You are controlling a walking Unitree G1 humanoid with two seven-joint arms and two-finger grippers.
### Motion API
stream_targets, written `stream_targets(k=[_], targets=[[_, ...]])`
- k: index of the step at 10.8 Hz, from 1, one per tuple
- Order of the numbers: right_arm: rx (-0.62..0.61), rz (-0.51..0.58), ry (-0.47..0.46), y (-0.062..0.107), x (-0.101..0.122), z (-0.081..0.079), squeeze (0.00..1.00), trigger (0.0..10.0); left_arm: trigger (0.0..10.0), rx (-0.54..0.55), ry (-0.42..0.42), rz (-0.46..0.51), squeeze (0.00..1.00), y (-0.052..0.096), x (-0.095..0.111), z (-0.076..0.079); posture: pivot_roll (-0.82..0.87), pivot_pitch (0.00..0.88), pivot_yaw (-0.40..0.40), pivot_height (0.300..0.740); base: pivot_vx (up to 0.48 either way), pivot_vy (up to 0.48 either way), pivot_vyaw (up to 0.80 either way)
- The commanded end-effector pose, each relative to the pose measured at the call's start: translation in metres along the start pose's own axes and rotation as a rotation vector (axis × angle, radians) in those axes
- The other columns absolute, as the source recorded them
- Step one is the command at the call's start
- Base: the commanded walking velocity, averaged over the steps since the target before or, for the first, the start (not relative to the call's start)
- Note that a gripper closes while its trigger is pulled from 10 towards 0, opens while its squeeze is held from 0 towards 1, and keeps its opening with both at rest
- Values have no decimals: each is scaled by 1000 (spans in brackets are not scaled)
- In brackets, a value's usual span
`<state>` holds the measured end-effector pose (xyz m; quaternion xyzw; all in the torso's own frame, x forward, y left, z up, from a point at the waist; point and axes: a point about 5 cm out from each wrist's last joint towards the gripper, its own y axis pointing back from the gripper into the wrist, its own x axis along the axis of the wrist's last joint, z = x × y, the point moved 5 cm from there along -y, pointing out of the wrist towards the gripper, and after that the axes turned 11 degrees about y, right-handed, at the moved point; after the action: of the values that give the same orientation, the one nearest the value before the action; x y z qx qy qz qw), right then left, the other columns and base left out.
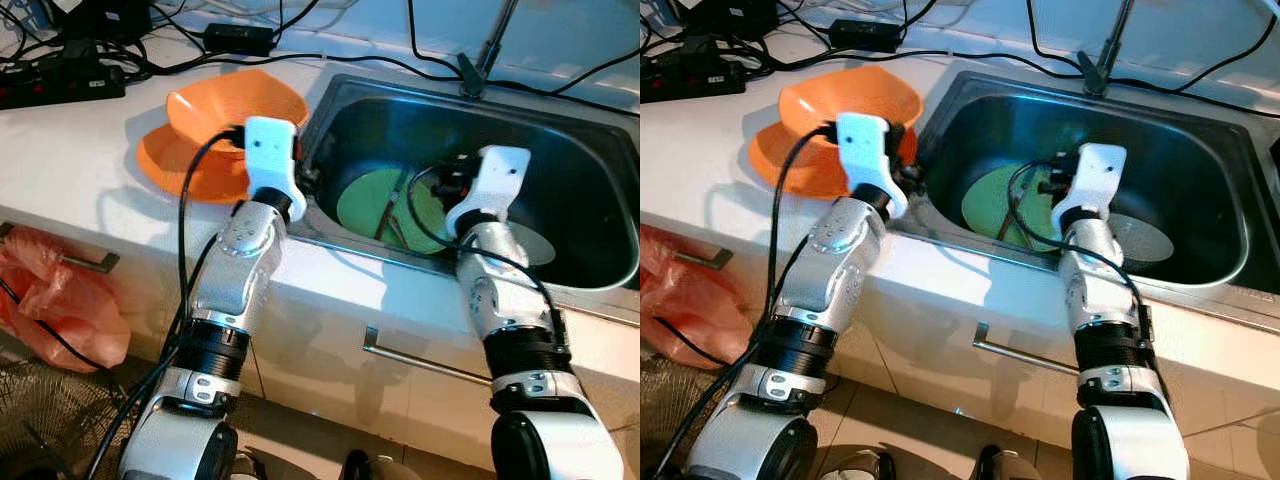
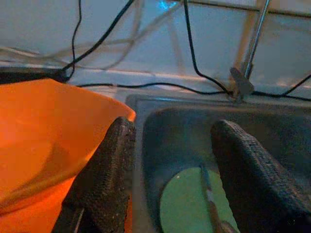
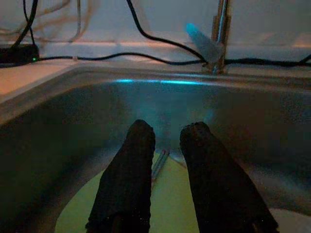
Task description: Kitchen organization
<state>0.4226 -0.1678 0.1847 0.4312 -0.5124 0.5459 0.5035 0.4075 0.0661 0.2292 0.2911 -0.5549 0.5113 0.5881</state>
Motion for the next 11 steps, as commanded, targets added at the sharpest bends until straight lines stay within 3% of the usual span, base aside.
stream_targets(k=[1, 3, 4, 5, 6, 7, 9, 11], targets=[[-4, 26, -9, 0, 7, 2, 0, 10000, 10000, 4, -29, 39, 0, -3, 12, 0, 9, 112, -18, 740, 0, 0, 0], [10, 33, 0, 0, 6, -3, 0, 10000, 10000, 33, -71, 107, 0, -3, 36, -9, 20, 104, -14, 740, 0, 0, 0], [18, 38, -1, 0, 7, -5, 0, 10000, 10000, 109, -85, 161, 0, -1, 54, -27, 22, 97, -11, 740, 0, 0, 0], [21, 43, 1, 0, 8, -6, 0, 10000, 10000, 153, -89, 191, 0, 2, 58, -33, 22, 97, -11, 740, 0, 0, 0], [24, 45, 1, 0, 7, -6, 0, 10000, 10000, 227, -82, 197, 0, 5, 71, -59, 22, 88, -11, 740, 0, 0, 0], [24, 44, 4, 0, 7, -5, 0, 10000, 10000, 304, -85, 171, 0, 11, 70, -82, 19, 87, -12, 740, 0, 0, 0], [25, 46, 8, 0, 7, -4, 0, 10000, 10000, 334, -87, 197, 0, 18, 76, -86, 25, 93, -23, 740, 0, 0, 0], [30, 46, 7, 0, 7, -6, 0, 10000, 10000, 379, -35, 211, 0, 28, 81, -90, 34, 109, -31, 740, 0, 0, 0]])
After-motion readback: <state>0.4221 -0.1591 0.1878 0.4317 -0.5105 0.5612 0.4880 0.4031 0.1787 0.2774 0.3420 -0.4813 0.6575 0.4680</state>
